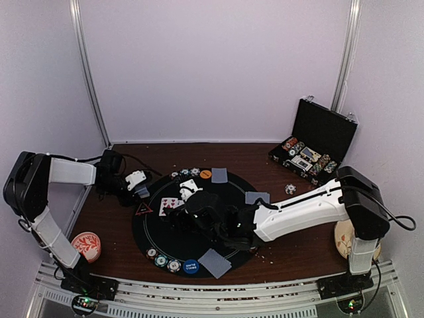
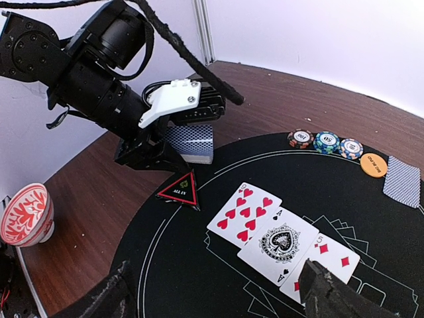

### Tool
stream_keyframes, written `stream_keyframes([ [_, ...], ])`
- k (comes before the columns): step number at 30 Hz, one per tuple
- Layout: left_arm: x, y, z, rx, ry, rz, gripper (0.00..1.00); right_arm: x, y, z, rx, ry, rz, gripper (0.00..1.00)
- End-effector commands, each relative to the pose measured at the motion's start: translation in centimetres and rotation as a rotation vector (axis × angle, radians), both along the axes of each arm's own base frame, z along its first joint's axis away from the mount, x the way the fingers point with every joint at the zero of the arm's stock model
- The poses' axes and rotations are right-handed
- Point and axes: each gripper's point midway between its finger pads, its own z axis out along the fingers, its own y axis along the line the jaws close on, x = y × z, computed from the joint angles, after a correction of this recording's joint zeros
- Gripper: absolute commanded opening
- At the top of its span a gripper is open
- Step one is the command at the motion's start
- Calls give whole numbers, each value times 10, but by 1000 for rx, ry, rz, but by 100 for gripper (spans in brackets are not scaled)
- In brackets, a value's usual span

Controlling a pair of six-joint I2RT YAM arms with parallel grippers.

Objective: Distribute texas hold em gaming equipment
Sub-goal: Move the all-in button on the poker table mat, then move the all-in button to the poker table mat.

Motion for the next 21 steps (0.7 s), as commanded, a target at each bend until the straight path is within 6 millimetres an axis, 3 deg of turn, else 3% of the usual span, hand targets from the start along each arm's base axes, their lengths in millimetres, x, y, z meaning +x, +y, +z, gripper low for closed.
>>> stream_keyframes([
  [1,20,7,6,12,-54,55,9,4,-6,9,36,4,-16,87],
  [8,21,13,1,35,-50,70,9,5,-7,5,37,8,-16,87],
  [21,-10,-2,-16,30,19,-40,9,7,-10,10,55,11,-10,89],
])
